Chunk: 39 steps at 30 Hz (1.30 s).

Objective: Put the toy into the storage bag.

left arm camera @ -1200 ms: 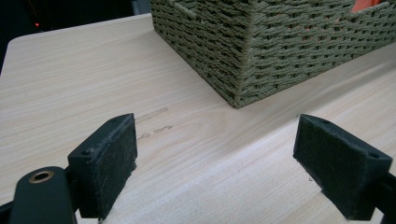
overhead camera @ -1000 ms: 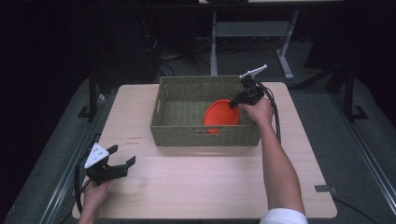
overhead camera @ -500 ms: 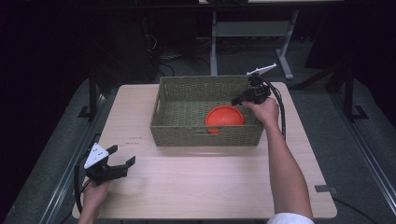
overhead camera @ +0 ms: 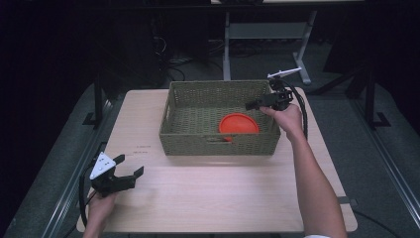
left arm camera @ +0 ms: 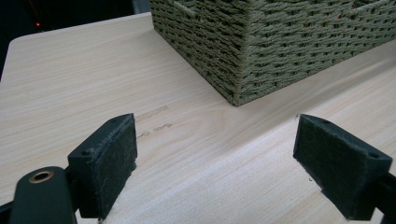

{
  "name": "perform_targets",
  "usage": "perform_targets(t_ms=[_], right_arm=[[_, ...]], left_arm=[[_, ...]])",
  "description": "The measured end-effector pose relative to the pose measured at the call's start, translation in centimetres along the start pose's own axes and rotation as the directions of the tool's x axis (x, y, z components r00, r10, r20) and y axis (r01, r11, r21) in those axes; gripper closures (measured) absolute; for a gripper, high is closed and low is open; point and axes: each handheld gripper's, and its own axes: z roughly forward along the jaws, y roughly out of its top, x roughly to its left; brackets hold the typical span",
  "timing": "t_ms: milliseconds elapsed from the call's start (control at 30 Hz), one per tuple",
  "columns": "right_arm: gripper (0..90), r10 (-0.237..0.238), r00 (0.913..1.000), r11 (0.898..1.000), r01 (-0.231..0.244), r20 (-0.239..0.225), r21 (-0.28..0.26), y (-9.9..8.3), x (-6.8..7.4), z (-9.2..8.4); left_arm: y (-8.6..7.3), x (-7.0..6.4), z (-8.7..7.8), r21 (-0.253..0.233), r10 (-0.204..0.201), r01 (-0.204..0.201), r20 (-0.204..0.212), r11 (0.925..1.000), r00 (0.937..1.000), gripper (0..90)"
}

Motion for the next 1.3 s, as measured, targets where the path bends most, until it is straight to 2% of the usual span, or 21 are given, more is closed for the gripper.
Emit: perform_targets(t_ms=[333, 800, 1200, 1300], right_arm=[[32.2, -0.016, 0.9995, 1.0, 0.015, -0.028, -0.021, -0.8, 0.0, -1.6], [26.7, -0.051, 0.996, 0.998, 0.05, -0.073, -0.027, -1.9, 1.4, -3.3], [24.9, -0.096, 0.9893, 0.995, 0.095, -0.109, -0.022, -2.7, 2.6, -3.6], [24.7, -0.096, 0.9886, 0.995, 0.094, -0.116, -0.02, -2.9, 2.7, -3.6]], left_arm=[[0.0, 0.0, 0.0, 0.006, 0.002, -0.002, -0.001, 1.0, 1.0, 12.9], [0.0, 0.0, -0.1, 0.004, -0.003, 0.003, -0.002, 1.0, 1.0, 12.9], [0.0, 0.0, -0.1, 0.005, -0.006, 0.006, -0.004, 1.0, 1.0, 12.9], [0.0, 0.0, -0.1, 0.007, -0.006, 0.006, -0.005, 1.0, 1.0, 12.9]])
